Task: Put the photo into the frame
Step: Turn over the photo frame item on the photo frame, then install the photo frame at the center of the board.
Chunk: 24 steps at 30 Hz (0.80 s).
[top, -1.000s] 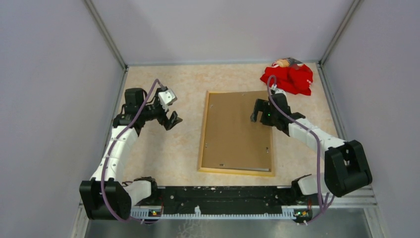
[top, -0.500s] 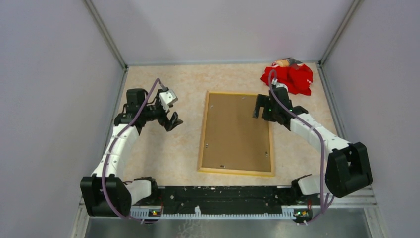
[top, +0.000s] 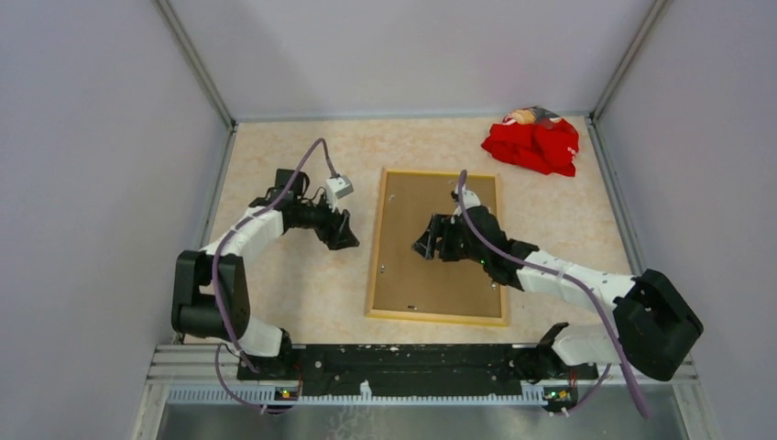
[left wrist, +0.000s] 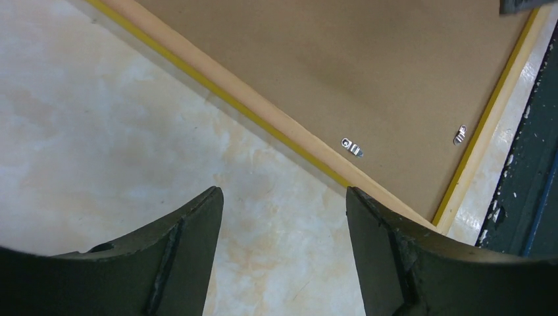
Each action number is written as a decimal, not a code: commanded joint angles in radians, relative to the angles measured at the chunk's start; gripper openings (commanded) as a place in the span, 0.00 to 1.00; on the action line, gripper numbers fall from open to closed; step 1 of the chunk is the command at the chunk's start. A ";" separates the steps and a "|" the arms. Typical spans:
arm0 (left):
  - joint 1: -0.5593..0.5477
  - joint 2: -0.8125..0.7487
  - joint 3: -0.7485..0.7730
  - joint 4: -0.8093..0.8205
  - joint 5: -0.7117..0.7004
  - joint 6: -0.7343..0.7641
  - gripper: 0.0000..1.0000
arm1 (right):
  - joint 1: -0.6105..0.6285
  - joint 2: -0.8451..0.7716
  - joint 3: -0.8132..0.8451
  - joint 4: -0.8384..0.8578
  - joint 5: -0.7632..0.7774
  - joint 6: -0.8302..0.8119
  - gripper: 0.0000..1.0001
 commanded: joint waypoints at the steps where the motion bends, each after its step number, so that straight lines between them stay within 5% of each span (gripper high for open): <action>1: -0.049 0.103 0.068 0.027 0.027 -0.072 0.72 | 0.085 0.068 -0.051 0.277 0.015 0.057 0.67; 6: -0.076 0.240 0.141 -0.008 0.031 -0.110 0.59 | 0.141 0.163 -0.087 0.448 0.003 0.070 0.63; 24: -0.122 0.369 0.152 -0.010 0.058 -0.159 0.43 | 0.255 0.446 -0.039 0.633 -0.008 0.090 0.56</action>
